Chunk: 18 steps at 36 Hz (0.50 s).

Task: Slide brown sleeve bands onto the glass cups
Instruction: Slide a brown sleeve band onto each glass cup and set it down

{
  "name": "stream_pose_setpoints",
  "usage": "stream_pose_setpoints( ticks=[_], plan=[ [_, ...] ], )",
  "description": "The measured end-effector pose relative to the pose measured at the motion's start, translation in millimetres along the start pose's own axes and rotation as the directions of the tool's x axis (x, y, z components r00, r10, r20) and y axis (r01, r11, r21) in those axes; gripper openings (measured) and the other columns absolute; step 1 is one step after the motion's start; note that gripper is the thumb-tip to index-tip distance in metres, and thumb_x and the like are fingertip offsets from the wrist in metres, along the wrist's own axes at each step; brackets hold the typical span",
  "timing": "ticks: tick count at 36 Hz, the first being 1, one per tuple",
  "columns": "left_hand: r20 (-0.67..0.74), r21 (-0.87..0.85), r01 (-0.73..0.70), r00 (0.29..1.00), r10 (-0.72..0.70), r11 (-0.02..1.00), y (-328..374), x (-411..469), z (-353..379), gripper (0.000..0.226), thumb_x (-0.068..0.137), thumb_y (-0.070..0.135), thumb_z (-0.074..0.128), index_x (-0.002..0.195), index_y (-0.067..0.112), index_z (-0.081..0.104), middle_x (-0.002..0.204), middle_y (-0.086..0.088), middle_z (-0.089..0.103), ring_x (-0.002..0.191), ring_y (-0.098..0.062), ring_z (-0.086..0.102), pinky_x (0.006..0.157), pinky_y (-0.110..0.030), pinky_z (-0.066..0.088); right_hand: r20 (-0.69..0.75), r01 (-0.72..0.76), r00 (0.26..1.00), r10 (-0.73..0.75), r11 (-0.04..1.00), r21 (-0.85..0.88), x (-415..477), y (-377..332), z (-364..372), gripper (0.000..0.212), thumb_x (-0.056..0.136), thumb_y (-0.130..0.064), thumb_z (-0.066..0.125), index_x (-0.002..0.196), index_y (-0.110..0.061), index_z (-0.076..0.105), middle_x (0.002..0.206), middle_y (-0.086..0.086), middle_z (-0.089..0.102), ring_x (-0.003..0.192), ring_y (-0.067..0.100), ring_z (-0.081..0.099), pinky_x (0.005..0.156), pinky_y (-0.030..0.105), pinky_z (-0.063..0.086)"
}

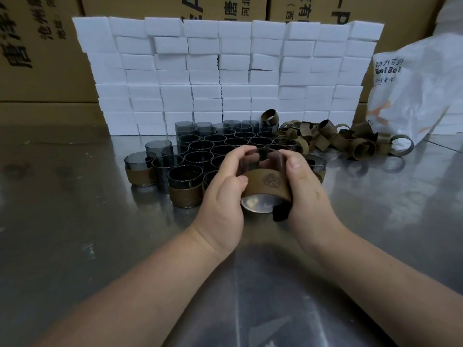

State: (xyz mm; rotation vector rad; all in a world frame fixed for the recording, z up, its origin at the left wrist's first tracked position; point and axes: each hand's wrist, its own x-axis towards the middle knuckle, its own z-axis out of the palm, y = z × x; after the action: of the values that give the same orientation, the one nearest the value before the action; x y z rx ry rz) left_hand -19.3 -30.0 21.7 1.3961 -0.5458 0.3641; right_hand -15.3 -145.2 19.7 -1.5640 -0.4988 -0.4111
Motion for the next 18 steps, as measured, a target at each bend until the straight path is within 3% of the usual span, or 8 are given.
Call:
stream_pose_setpoints(
  ticks=[4, 11, 15, 18],
  plan=[
    [-0.022, -0.158, 0.052, 0.998, -0.056, 0.986, -1.8, -0.1, 2.2, 0.039, 0.065, 0.016, 0.033, 0.098, 0.019, 0.055, 0.097, 0.005, 0.061, 0.091, -0.006, 0.058, 0.077, -0.024, 0.05, -0.008, 0.029, 1.0, -0.029, 0.999, 0.021, -0.9, 2.6, 0.4, 0.033, 0.076, -0.058, 0.037, 0.089, -0.036, 0.059, 0.087, -0.011, 0.064, 0.088, 0.014, 0.06, 0.079, 0.041, 0.05],
    [-0.074, -0.292, 0.197, 0.971, -0.227, 0.936, -0.1, 1.5, 4.0, 0.027, 0.065, 0.02, 0.04, 0.08, 0.009, 0.059, 0.08, -0.006, 0.063, 0.076, -0.017, 0.059, 0.062, -0.025, 0.052, -0.03, 0.115, 0.992, -0.12, 0.986, -0.118, -0.5, 2.0, 3.0, 0.034, 0.081, -0.052, 0.032, 0.086, -0.029, 0.055, 0.083, -0.006, 0.059, 0.081, 0.014, 0.057, 0.074, 0.043, 0.048],
    [-0.115, -0.389, 0.266, 0.936, -0.333, 0.882, 3.2, 1.2, 5.7, 0.016, 0.063, 0.031, 0.052, 0.056, 0.021, 0.063, 0.064, 0.003, 0.06, 0.063, -0.012, 0.056, 0.066, -0.029, 0.044, -0.021, 0.142, 0.989, -0.147, 0.978, -0.15, 0.0, 3.6, 5.2, 0.031, 0.082, -0.05, 0.032, 0.083, -0.027, 0.053, 0.075, -0.015, 0.054, 0.072, 0.006, 0.051, 0.066, 0.029, 0.042],
    [-0.143, -0.472, 0.279, 0.912, -0.385, 0.836, 5.7, 1.2, 8.2, 0.018, 0.058, 0.035, 0.056, 0.061, 0.017, 0.06, 0.066, 0.0, 0.054, 0.066, -0.014, 0.053, 0.069, -0.032, 0.043, -0.013, 0.163, 0.986, -0.168, 0.971, -0.174, -0.1, 5.0, 5.5, 0.032, 0.083, -0.049, 0.03, 0.081, -0.024, 0.051, 0.074, -0.018, 0.051, 0.07, 0.003, 0.047, 0.066, 0.025, 0.04]
  ],
)
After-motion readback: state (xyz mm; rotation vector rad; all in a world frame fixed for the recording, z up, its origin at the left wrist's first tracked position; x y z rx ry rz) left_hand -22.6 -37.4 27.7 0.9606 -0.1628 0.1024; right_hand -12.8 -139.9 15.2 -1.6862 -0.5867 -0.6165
